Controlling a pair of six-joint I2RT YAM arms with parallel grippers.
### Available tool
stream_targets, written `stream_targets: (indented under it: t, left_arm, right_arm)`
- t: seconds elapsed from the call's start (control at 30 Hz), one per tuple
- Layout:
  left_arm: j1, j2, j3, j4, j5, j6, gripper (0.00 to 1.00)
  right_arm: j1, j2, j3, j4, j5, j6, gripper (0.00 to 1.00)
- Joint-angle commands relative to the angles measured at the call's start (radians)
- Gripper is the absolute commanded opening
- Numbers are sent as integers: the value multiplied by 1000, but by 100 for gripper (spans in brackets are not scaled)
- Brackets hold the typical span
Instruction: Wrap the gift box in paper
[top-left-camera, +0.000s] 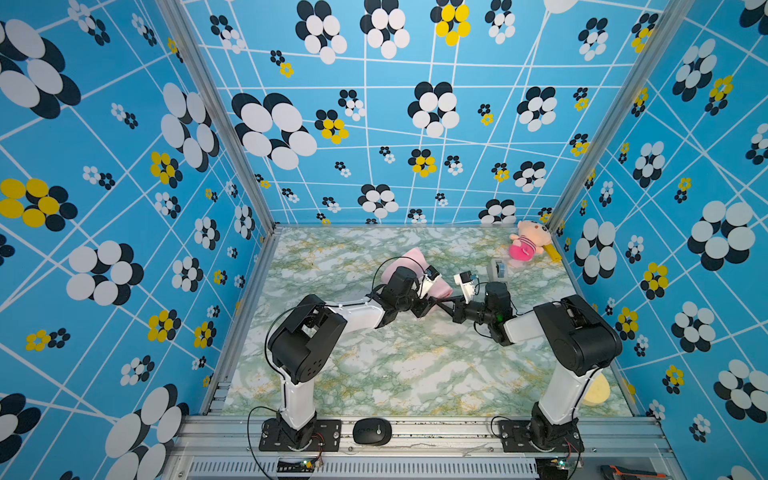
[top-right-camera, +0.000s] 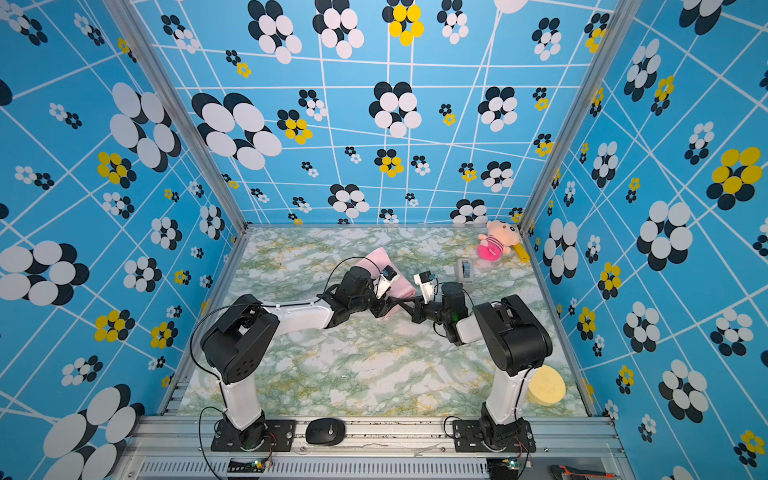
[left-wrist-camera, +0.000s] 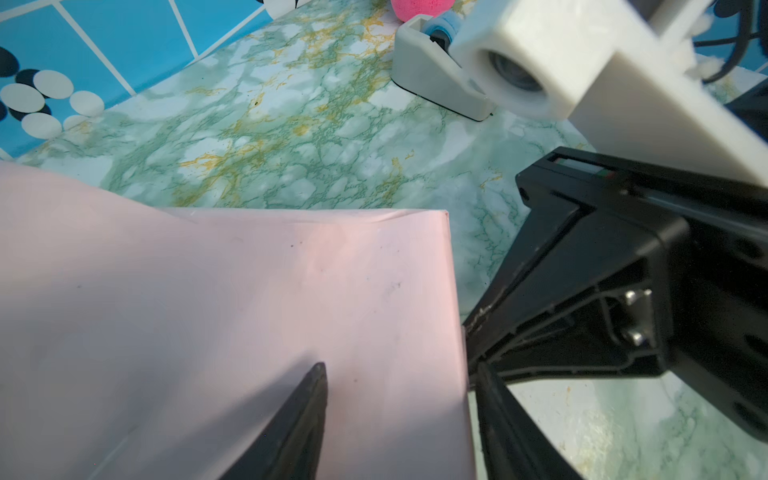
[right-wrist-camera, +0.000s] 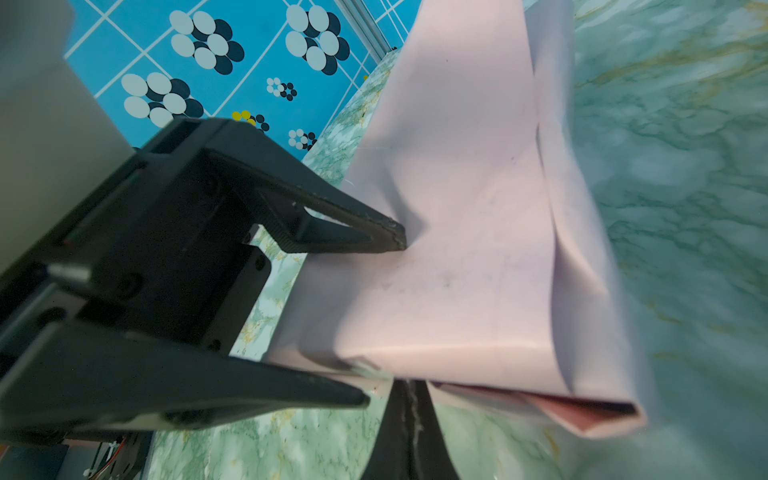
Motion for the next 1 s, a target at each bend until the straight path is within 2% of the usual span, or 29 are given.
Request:
stream_targets:
  t: [0.0, 0.3, 0.67, 0.97]
  left_arm:
    - [1, 33, 13, -85, 16, -28, 57]
    - [1, 44, 38, -80, 3, -64, 61]
    - [7, 70, 57, -96, -20, -110, 47]
    - [12, 72, 43, -106, -39, -105, 45]
  right_arm:
    - [6, -13, 30, 20, 20, -6, 0]
    - [5, -15, 30, 11, 20, -10, 0]
    - [5, -11, 36, -4, 19, -18, 0]
    - [5, -6, 53, -53, 28, -6, 0]
